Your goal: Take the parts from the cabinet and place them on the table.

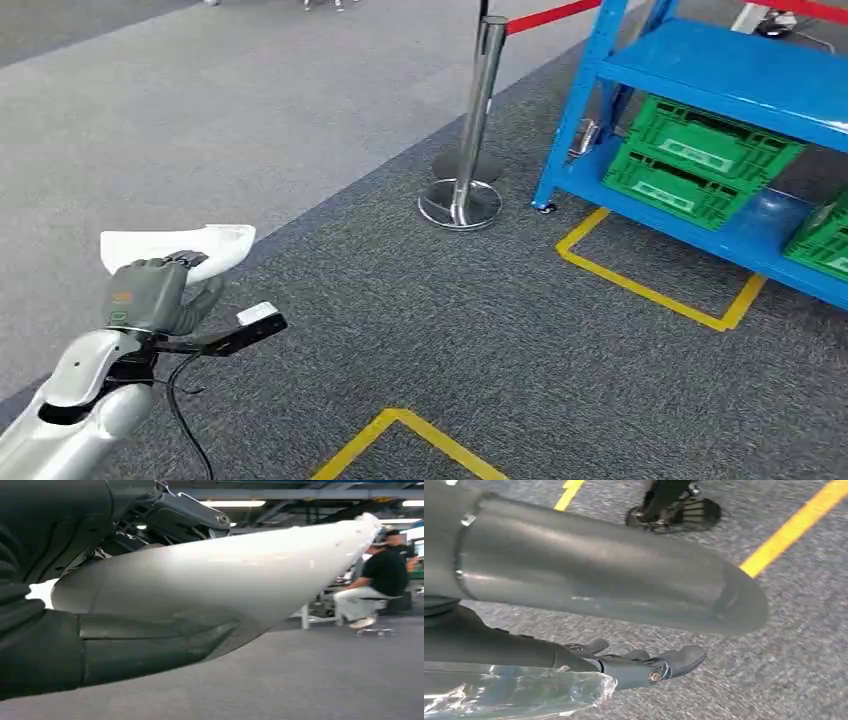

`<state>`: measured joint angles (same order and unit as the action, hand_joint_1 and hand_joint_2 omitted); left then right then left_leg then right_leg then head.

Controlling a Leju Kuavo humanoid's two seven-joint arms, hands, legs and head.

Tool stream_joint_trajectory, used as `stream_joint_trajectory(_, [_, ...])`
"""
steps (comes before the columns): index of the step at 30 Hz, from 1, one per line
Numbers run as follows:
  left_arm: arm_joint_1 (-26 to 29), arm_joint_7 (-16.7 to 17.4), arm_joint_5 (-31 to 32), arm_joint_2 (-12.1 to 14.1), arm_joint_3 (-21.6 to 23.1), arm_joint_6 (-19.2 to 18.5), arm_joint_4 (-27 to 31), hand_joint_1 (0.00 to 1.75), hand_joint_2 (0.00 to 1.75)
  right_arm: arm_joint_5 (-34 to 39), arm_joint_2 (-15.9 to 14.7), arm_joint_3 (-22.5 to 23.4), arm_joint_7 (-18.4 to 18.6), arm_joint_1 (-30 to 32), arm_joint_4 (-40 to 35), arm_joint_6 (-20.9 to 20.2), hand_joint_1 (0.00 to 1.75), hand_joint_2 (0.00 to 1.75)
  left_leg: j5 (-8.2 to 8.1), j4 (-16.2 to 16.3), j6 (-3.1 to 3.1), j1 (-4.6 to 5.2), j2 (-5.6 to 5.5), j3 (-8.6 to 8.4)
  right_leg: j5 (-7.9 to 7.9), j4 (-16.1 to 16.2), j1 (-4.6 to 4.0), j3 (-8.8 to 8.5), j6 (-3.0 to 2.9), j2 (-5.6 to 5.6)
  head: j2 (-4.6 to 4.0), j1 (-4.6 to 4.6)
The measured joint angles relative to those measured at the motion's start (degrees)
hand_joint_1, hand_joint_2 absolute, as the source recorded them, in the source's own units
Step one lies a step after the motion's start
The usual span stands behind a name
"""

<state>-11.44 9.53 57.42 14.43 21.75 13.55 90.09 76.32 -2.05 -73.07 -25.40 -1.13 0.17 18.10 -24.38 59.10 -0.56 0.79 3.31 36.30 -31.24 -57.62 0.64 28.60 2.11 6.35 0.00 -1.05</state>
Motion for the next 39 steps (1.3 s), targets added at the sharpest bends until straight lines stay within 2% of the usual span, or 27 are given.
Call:
stream_joint_trajectory(2, [0.71, 0.00, -0.02, 0.39, -0.04, 0.45, 0.33, 1.75, 1.75, 0.00, 0.00, -0.04, 0.24, 0.02, 0.00, 0.30, 0.00, 0.00, 0.17, -0.68, -0.70, -0.16, -1.50, -0.38, -0.49, 0.33, 0.04, -0.70, 0.67, 1.33, 0.00, -0.09])
stream_joint_trajectory(4, [1.01, 0.00, 0.22, 0.15, -0.02, 1.51, 0.70, 1.75, 1.75, -0.04, -0.04, -0.04, 0.09, 0.03, 0.00, 0.48, 0.00, 0.00, 0.13, -0.96, -1.32, -0.46, -2.62, -0.68, -3.41, -4.04, 0.34, 1.34, 0.67, -4.07, 0.00, 0.39])
stream_joint_trajectory(6, [1.50, -0.02, 0.85, -0.39, 0.00, 2.30, 0.70, 1.75, 1.75, -0.02, -0.24, -0.04, 0.26, 0.44, 0.00, 0.55, 0.00, 0.00, -0.06, -0.95, -1.75, -0.34, -4.09, -0.69, -7.21, -13.78, 0.27, 6.58, 0.64, -5.91, 0.00, 0.57])
stream_joint_trajectory(7, [1.94, -0.04, 1.28, -0.72, 0.07, 2.71, 0.70, 1.75, 1.75, 0.00, -0.24, -0.04, 0.37, 0.58, 0.00, 0.57, 0.00, 0.00, -0.11, -0.93, -1.83, -0.24, -4.90, -0.70, -7.88, -17.17, 0.19, 8.87, 0.61, -6.16, 0.00, 0.61])
stream_joint_trajectory(8, [2.42, -0.04, 1.72, -1.00, 0.13, 2.90, 0.70, 1.75, 1.75, 0.00, -0.24, -0.04, 0.50, 0.66, 0.00, 0.59, 0.00, 0.00, -0.13, -0.92, -1.85, -0.19, -5.67, -0.79, -7.09, -17.81, 0.15, 9.90, 0.52, -6.24, 0.00, 0.55])
stream_joint_trajectory(9, [2.97, -0.02, 2.28, -1.35, 0.20, 3.19, 0.70, 1.75, 1.75, 0.00, -0.24, -0.04, 0.72, 0.65, 0.00, 0.61, 0.00, 0.00, -0.19, -0.89, -1.88, -0.17, -6.47, -0.93, -4.88, -16.00, 0.10, 9.78, 0.33, -6.30, 0.00, 0.57])
stream_joint_trajectory(11, [3.79, -0.02, 3.32, -1.99, 0.31, 3.85, 0.70, 1.75, 1.75, 0.00, -0.24, -0.07, 1.46, 0.59, 0.00, 0.76, 0.00, 0.00, -0.35, -0.85, -1.67, -0.17, -8.08, -1.39, 1.46, -6.86, 0.08, 6.51, -0.08, -7.41, 0.00, 0.59])
stream_joint_trajectory(12, [4.02, -0.02, 3.52, -2.27, 0.37, 3.91, 0.70, 1.75, 1.75, 0.00, -0.24, -0.09, 1.51, 0.62, 0.00, 0.81, 0.00, 0.00, -0.48, -0.83, -1.48, -0.25, -8.66, -1.48, 3.51, -2.44, 0.18, 4.90, -0.25, -9.41, 0.00, 0.61])
stream_joint_trajectory(13, [4.11, -0.02, 3.67, -2.43, 0.42, 4.13, 0.72, 1.75, 1.75, -0.04, -0.24, -0.09, 1.59, 0.61, 0.00, 0.83, 0.00, 0.00, -0.46, -0.67, -1.23, -0.02, -9.23, -1.30, 2.68, -1.62, 0.44, 4.44, -0.33, -11.57, 0.00, 0.48])
stream_joint_trajectory(15, [4.52, -0.02, 3.89, -2.56, 0.46, 4.41, 0.72, 1.75, 1.75, -0.15, -0.24, -0.11, 1.73, 0.62, 0.00, 0.83, 0.00, 0.00, -0.15, -0.65, -0.50, -0.46, -10.59, -0.77, 2.53, -0.82, 0.22, 3.51, -0.46, -10.65, 0.00, 0.46])
stream_joint_trajectory(17, [5.52, -0.04, 4.39, -2.58, 0.46, 4.96, 0.76, 1.75, 1.75, -0.15, -0.18, -0.37, 2.71, 0.29, 0.00, 0.50, 0.00, 0.00, 0.07, -0.81, 0.20, -0.47, -11.86, -0.72, 2.79, -0.44, 0.32, 3.16, -1.11, -9.49, 0.00, 0.52])
stream_joint_trajectory(19, [6.70, -0.09, 5.25, -2.71, 0.42, 6.10, 0.87, 1.75, 1.75, -0.15, 0.00, -0.57, 3.32, 0.13, -0.02, 0.11, 0.00, 0.00, -2.09, 1.88, 0.80, -0.25, -6.54, 0.22, 2.93, 0.15, 0.44, 2.54, -1.72, -8.23, 0.00, 0.02])
stream_joint_trajectory(20, [7.01, -0.13, 5.57, -2.75, 0.42, 6.84, 0.87, 1.75, 1.75, -0.15, 0.02, -0.72, 3.78, 0.20, -0.02, -0.07, 0.00, 0.00, -4.23, 5.88, 1.20, -0.39, -5.02, 2.13, 2.84, 0.14, 0.31, 2.41, -1.93, -7.42, 0.00, -0.13])
stream_joint_trajectory(22, [8.25, -0.13, 6.89, -2.91, 0.42, 8.13, 0.87, 1.75, 1.75, -0.15, 0.02, -1.16, 4.35, 0.18, -0.02, -0.31, 0.00, 0.00, -7.67, 14.53, 1.63, -0.76, -3.98, 6.57, 2.61, 0.11, 0.20, 2.31, -2.16, -5.71, 0.00, -0.09])
stream_joint_trajectory(23, [8.97, -0.13, 7.60, -2.84, 0.35, 8.60, 0.87, 1.75, 1.75, -0.15, 0.02, -1.33, 4.31, 0.05, -0.02, -0.56, 0.00, 0.00, -7.76, 16.26, 1.73, -0.86, -3.93, 7.58, 2.50, 0.10, 0.19, 2.27, -2.17, -4.96, 0.00, -0.11])
stream_joint_trajectory(24, [9.69, -0.13, 8.35, -2.73, 0.26, 8.94, 0.87, 1.75, 1.75, -0.15, 0.02, -1.44, 4.04, -0.17, -0.02, -0.87, 0.00, 0.00, -6.69, 15.55, 1.73, -0.90, -3.86, 7.27, 2.41, 0.10, 0.15, 2.16, -2.12, -4.27, 0.00, -0.11])
stream_joint_trajectory(26, [10.55, -0.13, 9.72, -2.16, -0.09, 9.55, 0.96, 1.75, 1.75, -0.15, 0.09, -1.55, 3.30, -0.89, -0.02, -1.31, 0.00, 0.00, -2.05, 7.98, 1.39, -0.85, -3.03, 3.28, 2.09, 0.11, 0.01, 1.77, -2.03, -2.80, 0.00, -0.11])
stream_joint_trajectory(27, [10.76, -0.13, 10.66, -1.69, -0.39, 9.88, 1.27, 1.75, 1.75, -0.15, 0.20, -1.70, 3.02, -1.27, -0.02, -1.47, 0.00, 0.00, 0.07, 2.83, 0.97, -0.63, -1.41, 0.30, 1.87, 0.12, -0.07, 1.43, -1.85, -2.16, 0.00, -0.09])
stream_joint_trajectory(28, [10.90, -0.13, 11.60, -1.16, -0.78, 10.18, 1.68, 1.75, 1.75, -0.15, 0.33, -1.86, 2.78, -1.57, -0.02, -1.64, 0.00, 0.00, -0.52, -0.04, 0.64, 0.07, 1.33, -1.24, 1.54, 0.06, -0.41, 1.19, -1.54, -1.52, 0.00, -0.06])
stream_joint_trajectory(29, [11.22, -0.13, 12.24, -0.74, -1.16, 10.51, 2.17, 1.75, 1.75, -0.15, 0.39, -1.92, 2.45, -1.82, -0.02, -1.71, 0.00, 0.00, -0.71, -0.79, 0.01, 0.26, 0.90, -1.48, 1.27, -0.07, -0.63, 1.26, -1.22, -0.94, 0.00, -0.15])
stream_joint_trajectory(32, [15.07, -0.17, 15.25, 1.31, -3.34, 12.67, 4.34, 1.75, 1.75, -0.15, 1.09, -2.42, 2.32, -2.86, -0.02, -1.81, 0.00, 0.00, -0.71, -1.10, -0.75, 0.40, -0.82, -1.42, 0.93, 0.44, -0.64, 0.48, -0.60, 0.85, 0.00, -0.09])
stream_joint_trajectory(33, [16.50, -0.20, 16.04, 1.90, -4.17, 13.16, 5.13, 1.75, 1.75, -0.15, 1.22, -2.67, 2.34, -3.12, -0.02, -1.81, 0.00, 0.00, -0.38, -1.72, -1.17, -0.25, -1.31, -1.94, 0.31, 0.05, -0.37, 0.96, -0.13, -0.53, 0.00, -0.06])
stream_joint_trajectory(34, [17.25, -0.20, 16.43, 2.16, -4.83, 13.75, 5.81, 1.75, 1.75, -0.15, 1.48, -2.88, 2.34, -3.10, -0.02, -1.79, 0.00, 0.00, -0.38, -1.76, -1.42, -0.33, -1.88, -1.99, -0.97, -1.86, -0.30, 1.43, -0.10, -3.48, 0.00, 0.15])
stream_joint_trajectory(35, [17.44, -0.20, 16.52, 2.49, -5.18, 13.94, 6.10, 1.75, 1.75, -0.35, 1.75, -2.97, 2.36, -3.03, -0.02, -1.82, 0.00, 0.00, -0.37, -1.76, -1.73, -0.36, -2.64, -1.96, -3.01, -5.58, -0.23, 3.12, -0.08, -4.93, 0.00, 0.28])
stream_joint_trajectory(37, [18.23, -0.20, 16.76, 2.86, -5.90, 14.03, 6.58, 1.75, 1.75, -0.66, 1.99, -3.30, 2.38, -2.80, -0.02, -1.79, 0.00, 0.00, -0.46, -1.74, -1.94, -0.27, -4.19, -1.94, -6.79, -14.87, -0.09, 7.91, 0.09, -6.02, 0.00, 0.37])
stream_joint_trajectory(38, [18.73, -0.20, 16.83, 3.06, -6.08, 14.05, 6.75, 1.75, 1.75, -0.66, 1.99, -3.37, 2.38, -2.77, -0.02, -1.79, 0.00, 0.00, -0.46, -1.72, -1.94, -0.24, -5.11, -1.97, -7.24, -17.74, -0.09, 9.75, 0.16, -6.13, 0.00, 0.42])
stream_joint_trajectory(39, [19.13, -0.22, 16.87, 3.13, -6.12, 14.05, 6.82, 1.75, 1.75, -0.66, 1.99, -3.39, 2.38, -2.79, -0.02, -1.79, 0.00, 0.00, -0.46, -1.71, -1.94, -0.24, -5.86, -2.06, -6.14, -17.52, -0.08, 10.13, 0.17, -6.17, 0.00, 0.37])
